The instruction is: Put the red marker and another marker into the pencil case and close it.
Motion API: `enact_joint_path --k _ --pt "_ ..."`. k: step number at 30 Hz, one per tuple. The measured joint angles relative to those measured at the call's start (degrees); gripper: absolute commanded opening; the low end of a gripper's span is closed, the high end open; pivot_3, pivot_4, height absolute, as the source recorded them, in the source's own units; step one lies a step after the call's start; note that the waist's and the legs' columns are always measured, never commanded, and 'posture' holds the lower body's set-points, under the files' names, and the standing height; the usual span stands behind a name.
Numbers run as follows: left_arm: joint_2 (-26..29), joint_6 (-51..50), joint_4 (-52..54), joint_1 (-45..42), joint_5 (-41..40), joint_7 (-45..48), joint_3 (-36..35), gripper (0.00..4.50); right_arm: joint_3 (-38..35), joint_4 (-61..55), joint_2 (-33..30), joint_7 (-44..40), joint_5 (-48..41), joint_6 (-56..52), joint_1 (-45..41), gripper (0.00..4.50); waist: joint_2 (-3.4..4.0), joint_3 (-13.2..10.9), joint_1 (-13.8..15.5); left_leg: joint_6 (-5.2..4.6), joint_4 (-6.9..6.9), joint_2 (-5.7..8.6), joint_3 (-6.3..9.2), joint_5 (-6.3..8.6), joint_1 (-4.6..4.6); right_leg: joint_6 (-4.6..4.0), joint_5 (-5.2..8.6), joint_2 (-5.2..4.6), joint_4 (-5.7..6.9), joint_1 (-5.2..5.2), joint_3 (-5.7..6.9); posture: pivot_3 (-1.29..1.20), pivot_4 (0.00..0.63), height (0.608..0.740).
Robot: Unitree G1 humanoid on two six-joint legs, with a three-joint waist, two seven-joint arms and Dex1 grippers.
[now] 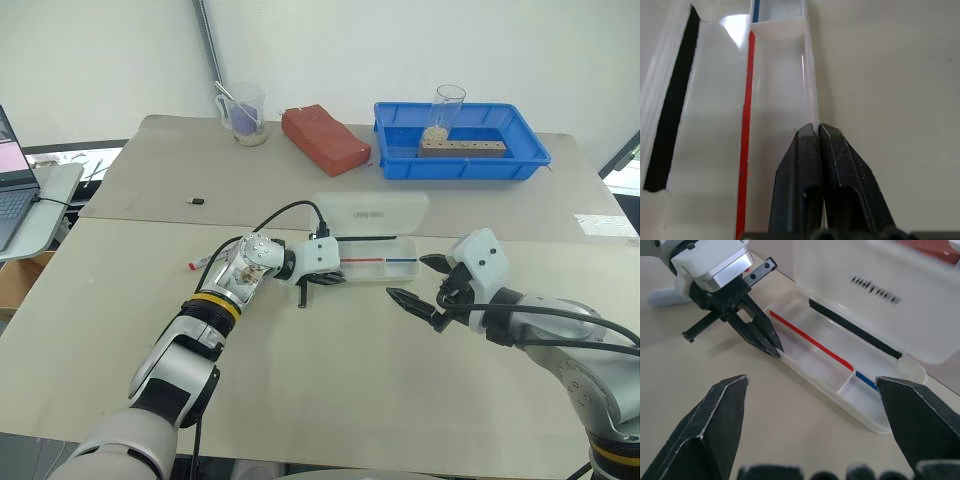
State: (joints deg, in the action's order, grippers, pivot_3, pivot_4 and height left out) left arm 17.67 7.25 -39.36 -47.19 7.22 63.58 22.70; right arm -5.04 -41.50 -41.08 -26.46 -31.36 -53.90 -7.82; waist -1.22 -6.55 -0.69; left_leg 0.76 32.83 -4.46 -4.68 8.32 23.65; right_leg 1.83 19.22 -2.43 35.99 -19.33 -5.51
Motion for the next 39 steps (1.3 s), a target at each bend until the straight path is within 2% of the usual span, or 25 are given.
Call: enact_joint_path --k 5,9,13,16,22,26,33,39 --pt "0.22 0.25 -0.11 -0.01 0.52 0.55 0.00 0.05 0.01 0.36 0.11 -0.10 0.36 0.02 0.00 4.50 0.01 0.01 -0.04 -0.01 0.00 0.00 0.02 0.00 -0.01 0.00 0.00 0.01 0.01 0.00 0.01 0.00 0.150 0.740" --pt "2.87 -1.42 4.11 0.42 -0.69 4.58 -0.14 0.05 -0.04 0.43 0.03 -1.02 0.26 0.02 -0.02 4.50 0.07 0.04 -0.07 -0.01 -0.01 -0.01 0.02 -0.01 0.03 0.00 0.00 0.01 0.02 -0.04 0.01 0.00 0.150 0.740" --pt "8.81 -5.45 15.71 4.25 -3.85 11.44 -0.60 0.05 -0.82 0.36 -1.53 -3.39 -0.88 0.01 0.46 4.50 0.22 0.12 -0.27 -0.01 -0.02 -0.02 0.01 -0.01 0.00 -0.03 0.01 0.02 0.02 -0.01 0.00 0.00 0.150 0.740" --pt "13.21 -9.26 26.14 10.43 -6.27 15.04 -0.67 0.05 -1.55 0.10 -2.50 -4.98 -1.65 0.01 1.34 4.50 0.28 0.16 -0.27 -0.01 -0.02 -0.05 0.01 -0.01 -0.03 -0.04 0.02 0.02 0.03 0.02 0.01 0.00 0.150 0.740" --pt "15.36 -18.27 39.04 17.73 -7.68 13.24 -1.12 0.05 -2.98 -1.02 -3.65 -7.85 -3.98 0.01 2.69 4.50 0.26 0.15 0.19 -0.05 0.06 -0.04 0.02 -0.04 0.00 -0.03 0.03 -0.03 0.03 0.11 0.04 0.00 0.150 0.740" --pt "14.69 -21.15 41.61 19.16 -8.13 10.98 -1.08 0.05 -3.34 -1.28 -4.66 -8.99 -5.12 0.01 3.78 4.50 0.23 0.13 0.02 -0.06 0.06 -0.04 0.05 -0.04 0.02 -0.04 0.02 -0.01 0.04 0.07 0.04 0.00 0.150 0.740" --pt "13.77 -19.11 40.90 19.47 -7.43 8.50 0.31 0.05 -3.35 -0.74 -5.15 -9.94 -5.90 0.01 3.36 4.50 0.20 0.11 -0.01 -0.06 0.06 -0.03 0.06 -0.04 0.02 -0.05 0.03 0.00 0.04 0.06 0.02 0.00 0.150 0.740" --pt "13.82 -17.68 38.92 19.89 -7.18 8.04 0.84 0.05 -6.23 -2.89 -10.60 -15.06 -10.12 -0.82 9.19 4.50 0.17 0.10 0.17 -0.07 0.06 -0.01 0.08 -0.04 0.05 -0.05 0.03 -0.03 0.01 0.08 0.03 0.00 0.150 0.740"
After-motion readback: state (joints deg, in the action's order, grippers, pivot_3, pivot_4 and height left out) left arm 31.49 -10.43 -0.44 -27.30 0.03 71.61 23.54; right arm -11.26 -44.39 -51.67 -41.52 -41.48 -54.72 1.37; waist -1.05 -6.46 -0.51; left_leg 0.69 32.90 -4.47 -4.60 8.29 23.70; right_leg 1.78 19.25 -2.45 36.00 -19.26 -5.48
